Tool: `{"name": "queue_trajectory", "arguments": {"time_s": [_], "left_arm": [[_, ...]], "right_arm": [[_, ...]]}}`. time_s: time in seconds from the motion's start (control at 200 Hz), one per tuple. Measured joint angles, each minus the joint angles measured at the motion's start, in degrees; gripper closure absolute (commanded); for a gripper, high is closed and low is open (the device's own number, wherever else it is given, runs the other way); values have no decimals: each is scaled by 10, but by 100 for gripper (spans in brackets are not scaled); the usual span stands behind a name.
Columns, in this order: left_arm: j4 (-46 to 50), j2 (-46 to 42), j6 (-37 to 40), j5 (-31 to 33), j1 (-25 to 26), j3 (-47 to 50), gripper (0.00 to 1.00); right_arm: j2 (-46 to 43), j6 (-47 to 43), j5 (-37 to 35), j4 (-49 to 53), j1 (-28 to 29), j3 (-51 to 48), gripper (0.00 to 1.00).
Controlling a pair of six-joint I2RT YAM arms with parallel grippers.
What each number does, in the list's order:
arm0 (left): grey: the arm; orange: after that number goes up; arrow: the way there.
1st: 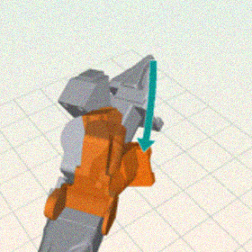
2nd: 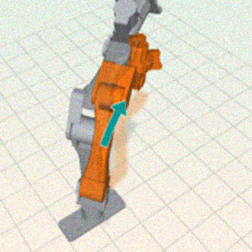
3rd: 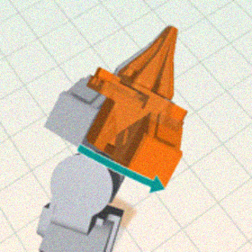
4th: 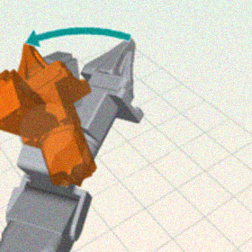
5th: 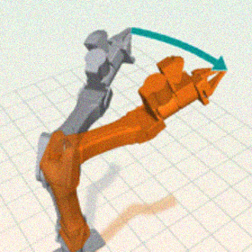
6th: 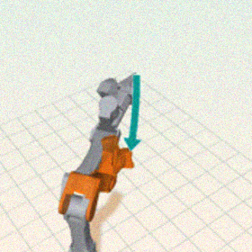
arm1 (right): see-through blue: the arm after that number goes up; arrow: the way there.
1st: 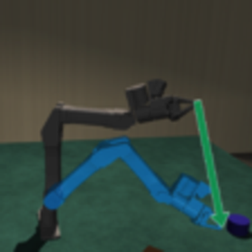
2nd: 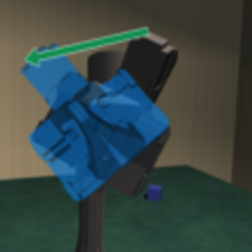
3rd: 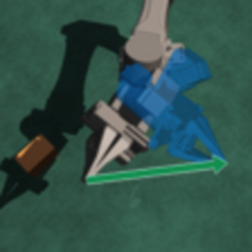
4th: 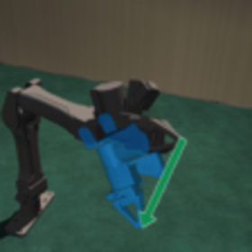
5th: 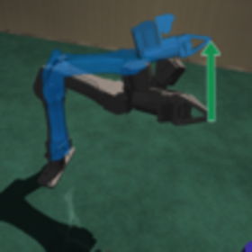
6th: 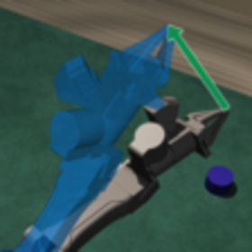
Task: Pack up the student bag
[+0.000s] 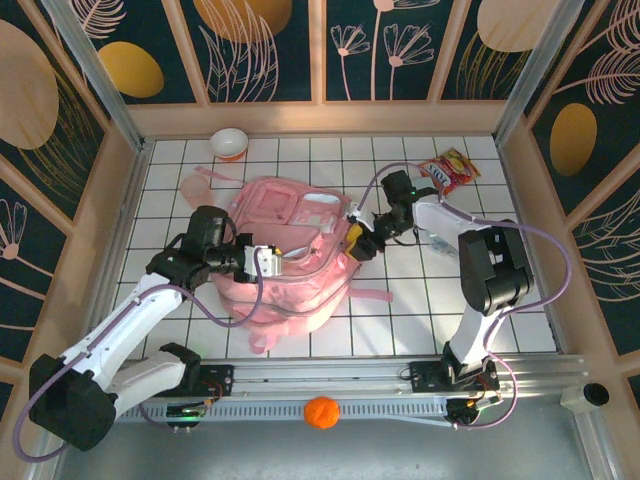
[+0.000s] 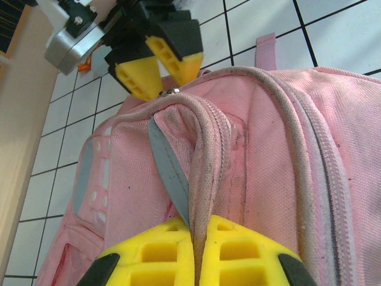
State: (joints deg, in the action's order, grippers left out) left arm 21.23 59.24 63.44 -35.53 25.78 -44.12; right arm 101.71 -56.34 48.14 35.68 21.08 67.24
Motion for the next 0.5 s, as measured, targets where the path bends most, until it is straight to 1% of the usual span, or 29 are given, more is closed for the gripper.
{"name": "queue_trajectory", "arguments": {"time_s": [0.14, 0.285, 0.39, 0.5], "left_arm": [[0, 4, 0, 0, 0, 0, 100], [-4, 6, 0, -5, 0, 0, 100], [-5, 7, 0, -5, 0, 0, 100], [-9, 7, 0, -7, 0, 0, 100]], "right_arm": [[0, 0, 21, 26, 1, 0, 52], [0, 39, 30, -4, 4, -12, 53], [-1, 74, 30, -34, 4, -24, 57], [-1, 92, 29, -43, 7, -22, 66]]}}
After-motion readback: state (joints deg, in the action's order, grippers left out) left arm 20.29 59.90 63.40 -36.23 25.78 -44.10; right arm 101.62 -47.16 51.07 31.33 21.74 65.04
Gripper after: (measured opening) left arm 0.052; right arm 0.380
